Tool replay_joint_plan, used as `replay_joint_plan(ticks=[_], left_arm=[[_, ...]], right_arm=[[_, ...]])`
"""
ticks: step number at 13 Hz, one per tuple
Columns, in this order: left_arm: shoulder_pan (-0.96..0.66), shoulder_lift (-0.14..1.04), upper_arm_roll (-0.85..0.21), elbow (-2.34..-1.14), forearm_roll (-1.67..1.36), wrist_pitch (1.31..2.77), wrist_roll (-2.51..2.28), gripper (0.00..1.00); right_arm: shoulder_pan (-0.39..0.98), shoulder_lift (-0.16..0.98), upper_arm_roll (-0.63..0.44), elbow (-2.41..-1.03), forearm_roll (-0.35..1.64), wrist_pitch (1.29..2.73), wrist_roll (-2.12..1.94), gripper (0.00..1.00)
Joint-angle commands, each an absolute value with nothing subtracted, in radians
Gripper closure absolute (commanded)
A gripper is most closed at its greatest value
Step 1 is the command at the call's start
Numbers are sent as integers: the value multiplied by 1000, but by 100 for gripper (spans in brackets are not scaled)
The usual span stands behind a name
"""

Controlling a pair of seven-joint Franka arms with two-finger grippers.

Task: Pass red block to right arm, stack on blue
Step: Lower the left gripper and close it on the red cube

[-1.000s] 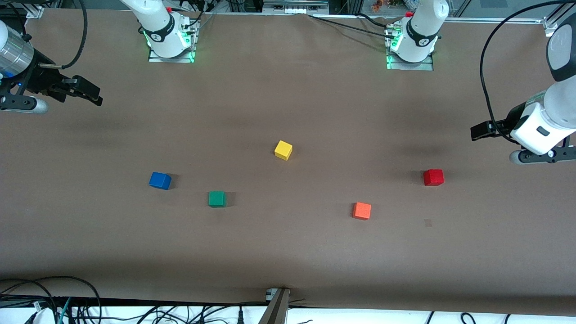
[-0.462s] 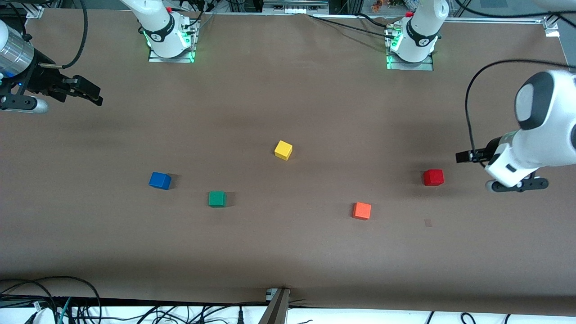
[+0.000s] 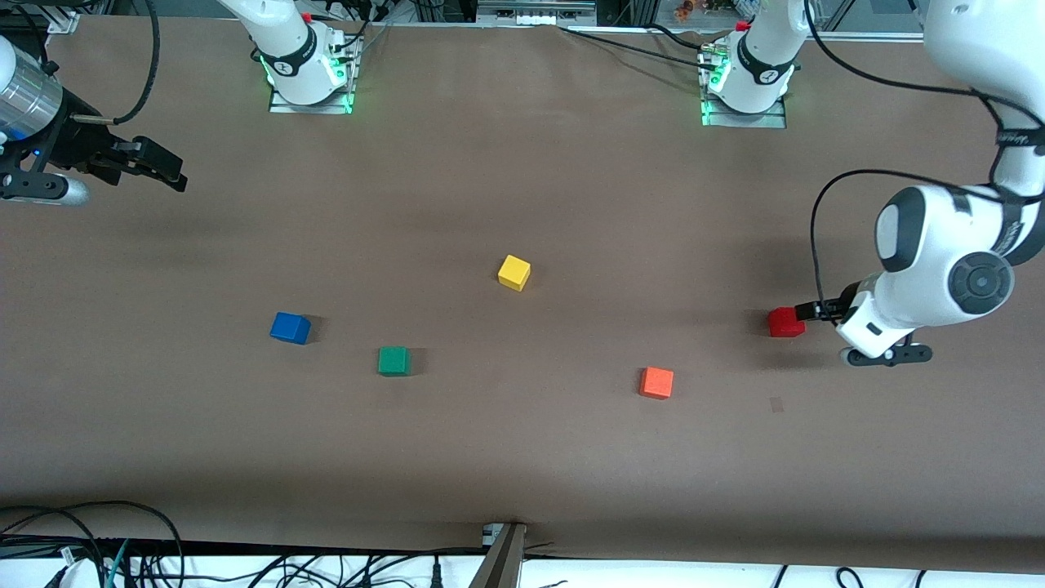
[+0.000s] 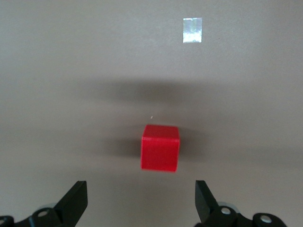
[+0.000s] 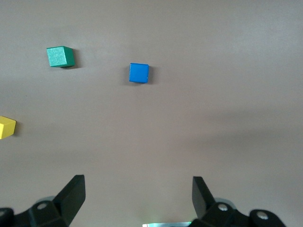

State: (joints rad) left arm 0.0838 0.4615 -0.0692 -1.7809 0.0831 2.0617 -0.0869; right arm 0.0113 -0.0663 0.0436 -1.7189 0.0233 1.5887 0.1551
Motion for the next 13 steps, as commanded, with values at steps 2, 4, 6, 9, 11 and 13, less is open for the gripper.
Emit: replay_joint_plan(ticks=[2,4,6,9,11,13], left_arm=[[109,538,-78,-1776,87,2129,-5,0],[106,564,-80,-1778,87,2149,-2,0],[106,572,-80,-1817,89,2195,6,0],[107,571,-83,-1876,89,2285,41,0],[109,568,-83,-1910,89,2338,41,0],[109,566,-83,-1910,91,2339,43,0]], right_arm=[[14,-78,46,-1715,12,1571,166,0],[14,-78,46,-1715,12,1571,167,0],[14,-80,46,-1715,12,1571,167,0],[14,-78,46,-1715,12,1571,167,0],[14,-78,46,-1715,12,1571,167,0],[14,-78,46,-1715,12,1571,167,0]])
